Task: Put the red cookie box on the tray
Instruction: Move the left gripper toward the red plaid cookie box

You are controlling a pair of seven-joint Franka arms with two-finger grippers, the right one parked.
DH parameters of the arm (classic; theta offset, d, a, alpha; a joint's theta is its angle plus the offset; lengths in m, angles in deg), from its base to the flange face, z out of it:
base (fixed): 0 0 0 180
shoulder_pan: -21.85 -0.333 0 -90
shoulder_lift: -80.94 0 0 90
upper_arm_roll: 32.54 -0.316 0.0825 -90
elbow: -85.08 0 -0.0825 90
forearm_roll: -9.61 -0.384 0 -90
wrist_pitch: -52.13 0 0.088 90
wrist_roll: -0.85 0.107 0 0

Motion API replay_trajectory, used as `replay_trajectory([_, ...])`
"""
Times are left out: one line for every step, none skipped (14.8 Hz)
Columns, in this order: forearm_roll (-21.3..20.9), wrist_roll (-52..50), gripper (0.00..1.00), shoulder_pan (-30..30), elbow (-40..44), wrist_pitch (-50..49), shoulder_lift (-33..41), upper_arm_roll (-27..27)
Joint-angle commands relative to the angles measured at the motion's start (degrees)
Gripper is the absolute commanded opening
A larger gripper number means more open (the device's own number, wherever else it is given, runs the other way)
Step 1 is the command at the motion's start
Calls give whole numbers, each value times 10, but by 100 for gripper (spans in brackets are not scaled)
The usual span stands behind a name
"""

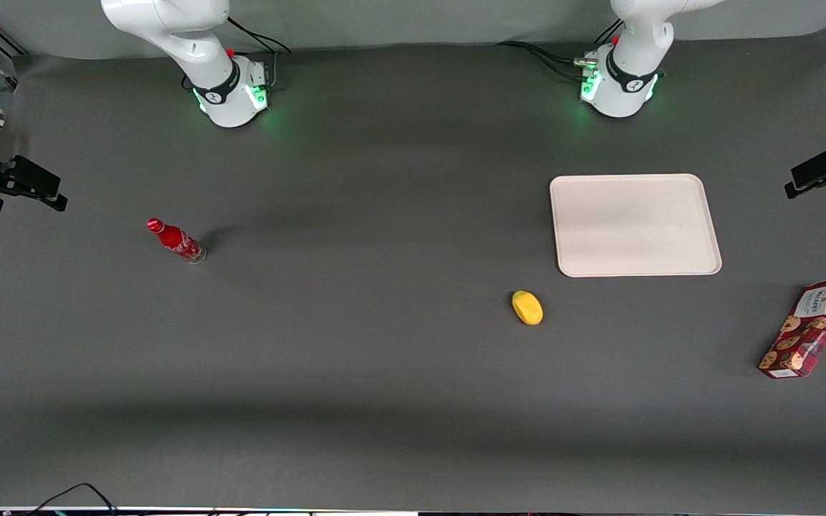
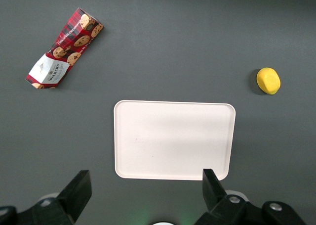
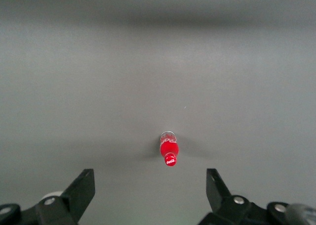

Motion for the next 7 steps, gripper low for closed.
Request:
replay_trajectory([-13,-13,100,11,-8,-1,12,-6])
replay_trajectory([-13,-11,100,11,-8,-1,11,-6])
replay_trajectory([-13,-4,100,10,-8,0,7,-7])
replay_trajectory([-13,0,100,7,-8,5,1,-8])
replay_trajectory([-13,4,100,3,-7,14,-13,-13])
replay_trajectory([-13,25,100,-2,-7,37,-27,-25])
replay_trajectory([-13,58,100,-3,-7,65,-45,-39])
